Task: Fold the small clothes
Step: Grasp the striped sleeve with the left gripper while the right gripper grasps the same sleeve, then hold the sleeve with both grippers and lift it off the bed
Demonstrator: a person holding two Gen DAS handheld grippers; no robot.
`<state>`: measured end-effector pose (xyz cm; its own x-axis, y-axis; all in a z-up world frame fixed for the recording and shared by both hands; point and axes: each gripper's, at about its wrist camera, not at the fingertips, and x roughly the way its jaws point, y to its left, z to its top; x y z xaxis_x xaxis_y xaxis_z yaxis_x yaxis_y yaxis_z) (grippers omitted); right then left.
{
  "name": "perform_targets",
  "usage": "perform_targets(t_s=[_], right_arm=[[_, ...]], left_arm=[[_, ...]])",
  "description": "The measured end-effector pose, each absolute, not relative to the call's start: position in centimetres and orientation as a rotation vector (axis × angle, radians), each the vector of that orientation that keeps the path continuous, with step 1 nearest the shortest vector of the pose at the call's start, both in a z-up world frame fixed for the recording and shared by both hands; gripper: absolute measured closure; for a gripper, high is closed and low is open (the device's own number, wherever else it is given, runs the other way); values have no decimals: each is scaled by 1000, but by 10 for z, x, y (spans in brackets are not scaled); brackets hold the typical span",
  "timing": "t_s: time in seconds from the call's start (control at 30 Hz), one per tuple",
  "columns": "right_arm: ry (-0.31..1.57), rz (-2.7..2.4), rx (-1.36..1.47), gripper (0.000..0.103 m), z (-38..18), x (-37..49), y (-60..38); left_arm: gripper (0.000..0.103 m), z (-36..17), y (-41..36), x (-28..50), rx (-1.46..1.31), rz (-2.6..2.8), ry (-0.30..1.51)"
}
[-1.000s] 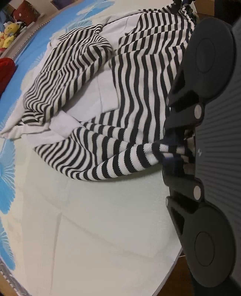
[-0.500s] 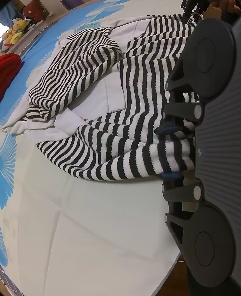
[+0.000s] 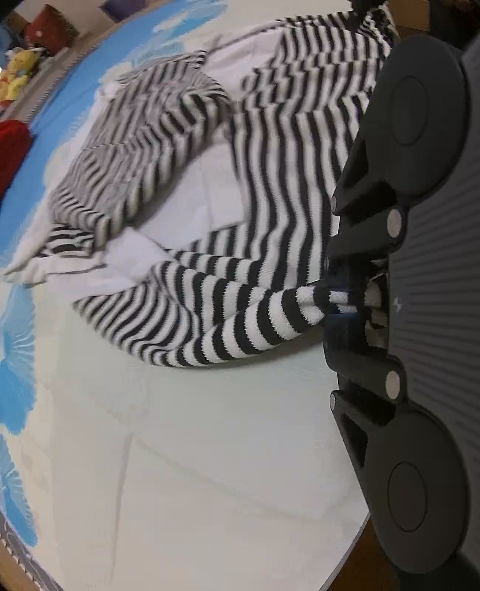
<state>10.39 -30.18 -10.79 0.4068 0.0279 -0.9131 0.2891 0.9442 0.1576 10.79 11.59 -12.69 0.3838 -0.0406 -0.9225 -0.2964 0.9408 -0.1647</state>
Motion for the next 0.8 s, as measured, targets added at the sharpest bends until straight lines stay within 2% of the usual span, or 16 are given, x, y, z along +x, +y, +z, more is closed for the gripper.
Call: perform_targets(t_s=[0.17,0.23,0.3,0.37,0.47,0.8], right_arm=[[1068,-172,370,96,-93,96,-309],[1078,-189,372,96,-95,95,-311],[1105,-209,380,92,-101,96,-313],[1136,-221,376,83,-107,99,-312],[1152,-207,319,82,-113,100,-304],[1158,-197,301,79,-114,101,-304]], left_arm=[[93,-121,121,106,-369,162,1159],[88,-127,120,107,-370,161,1188],[76,-131,119,107,-357,172,1203],[74,-132,120,108,-360,172,1206],[68,-134,119,108,-355,171,1213],[64,-134,116,110,-326,189,1222]])
